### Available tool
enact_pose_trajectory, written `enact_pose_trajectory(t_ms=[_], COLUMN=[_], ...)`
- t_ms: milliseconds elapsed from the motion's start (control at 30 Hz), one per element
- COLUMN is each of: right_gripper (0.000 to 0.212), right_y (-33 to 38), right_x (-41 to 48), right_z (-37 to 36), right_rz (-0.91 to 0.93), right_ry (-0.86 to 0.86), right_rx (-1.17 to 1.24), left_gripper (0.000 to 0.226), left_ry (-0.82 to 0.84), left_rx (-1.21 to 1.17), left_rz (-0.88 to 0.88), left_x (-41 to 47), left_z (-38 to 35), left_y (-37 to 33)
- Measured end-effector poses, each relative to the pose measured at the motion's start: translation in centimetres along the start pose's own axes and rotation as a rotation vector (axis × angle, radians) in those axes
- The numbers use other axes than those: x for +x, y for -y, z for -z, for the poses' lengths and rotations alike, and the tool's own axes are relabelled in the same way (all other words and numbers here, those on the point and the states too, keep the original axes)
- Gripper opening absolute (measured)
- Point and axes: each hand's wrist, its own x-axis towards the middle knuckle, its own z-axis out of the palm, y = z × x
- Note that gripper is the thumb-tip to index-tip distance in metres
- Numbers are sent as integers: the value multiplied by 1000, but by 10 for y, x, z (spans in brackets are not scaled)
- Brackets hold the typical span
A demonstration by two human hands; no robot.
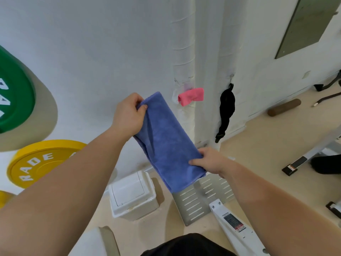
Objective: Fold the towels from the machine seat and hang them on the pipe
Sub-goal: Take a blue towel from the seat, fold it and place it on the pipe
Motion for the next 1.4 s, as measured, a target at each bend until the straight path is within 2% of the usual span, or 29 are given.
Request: enact_pose_trajectory(t_ms=[167,267,367,500,533,700,833,967,1200,1333,1400], right_gripper=[27,18,10,28,28,17,22,17,15,17,25], right_y=[-15,-25,-40,-45,-43,-6,21,43,69,81,85], right_x=[1,-3,-9,-9,-7,1,4,0,-8,-12,-14], right_z=[7,10,12,12,11,-9,-26,-46,-57,-58,-58], right_rz=[-45,-104,-158,-158,-153,-121,-50,31,96,108,108], right_ry=[-59,-15,2,-206,-239,-396,-488,-434,-431,-296,-222], right_rx=[94,130,158,606,653,500,438,461,593,627,676], left_gripper=[11,12,14,9,7,4,5,8,10,32,32], left_ry=[-14,-33,-45,-55,-53,13,71,107,180,207,162], left_rx=[-88,-191,-210,-224,-228,-177,-161,-223,-436,-431,-440], left_rz=[239,418,515,564,566,440,326,270,280,281,296], left_x=[-11,-20,-27,-39,-42,-61,-80,-99,-104,-102,-97], left_z=[-10,-18,-20,-22,-24,-44,-62,-73,-72,-69,-68], left_y=[43,63,78,90,90,72,49,24,5,5,9])
